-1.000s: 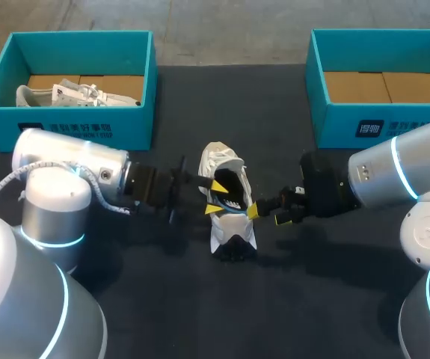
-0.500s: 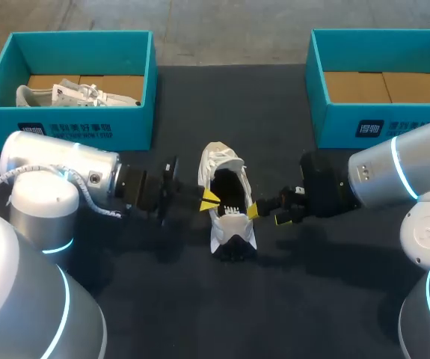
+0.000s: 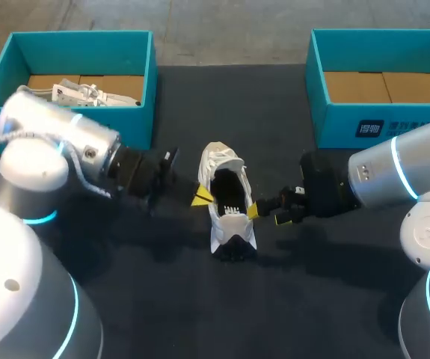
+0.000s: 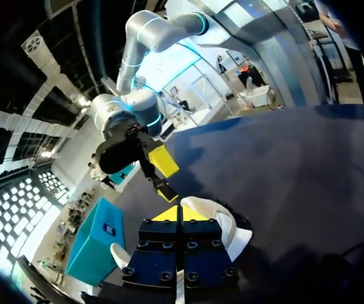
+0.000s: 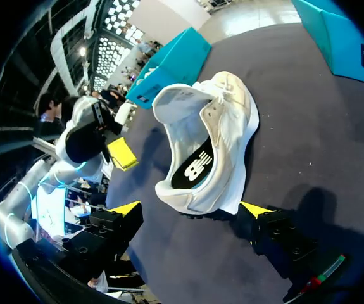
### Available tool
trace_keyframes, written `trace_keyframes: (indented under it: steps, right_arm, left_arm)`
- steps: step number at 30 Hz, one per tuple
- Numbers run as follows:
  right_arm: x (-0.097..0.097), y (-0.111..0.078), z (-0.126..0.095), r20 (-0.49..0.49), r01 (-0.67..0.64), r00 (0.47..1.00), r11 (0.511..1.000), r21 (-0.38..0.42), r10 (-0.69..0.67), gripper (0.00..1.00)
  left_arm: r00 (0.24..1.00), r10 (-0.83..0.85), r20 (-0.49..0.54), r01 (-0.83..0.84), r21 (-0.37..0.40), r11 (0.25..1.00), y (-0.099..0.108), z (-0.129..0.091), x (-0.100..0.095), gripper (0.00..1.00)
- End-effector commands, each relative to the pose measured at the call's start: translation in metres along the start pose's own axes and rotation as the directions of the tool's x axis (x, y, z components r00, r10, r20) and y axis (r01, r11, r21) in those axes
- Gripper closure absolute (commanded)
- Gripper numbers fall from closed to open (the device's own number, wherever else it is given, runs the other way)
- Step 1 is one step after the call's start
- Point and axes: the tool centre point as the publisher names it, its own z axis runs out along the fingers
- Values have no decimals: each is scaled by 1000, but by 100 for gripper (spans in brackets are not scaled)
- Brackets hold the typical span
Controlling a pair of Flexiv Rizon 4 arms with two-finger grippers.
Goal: Take the shoe out of the shoebox, open the shoe tongue, remove and reinsert the insole, then place the shoe into the shoebox
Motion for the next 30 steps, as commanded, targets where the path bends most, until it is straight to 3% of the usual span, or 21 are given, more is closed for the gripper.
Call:
trace_keyframes:
  steps: [1,11,30]
  right_arm:
    - [2,-1,0,5,-1,1000,1000,-1,1,0]
    - [2,-1,0,5,-1,1000,1000,-1,1,0]
    - [2,-1,0,5,-1,1000,1000,-1,1,0]
  left_arm:
    - [986,21,-165,-24,-18,1000,-4,-12,-9,100]
    - [932,104,-347,-127,-43,991,-12,-29,-9,100]
    - [918,137,-373,-173,-63,983,-17,-35,-11,100]
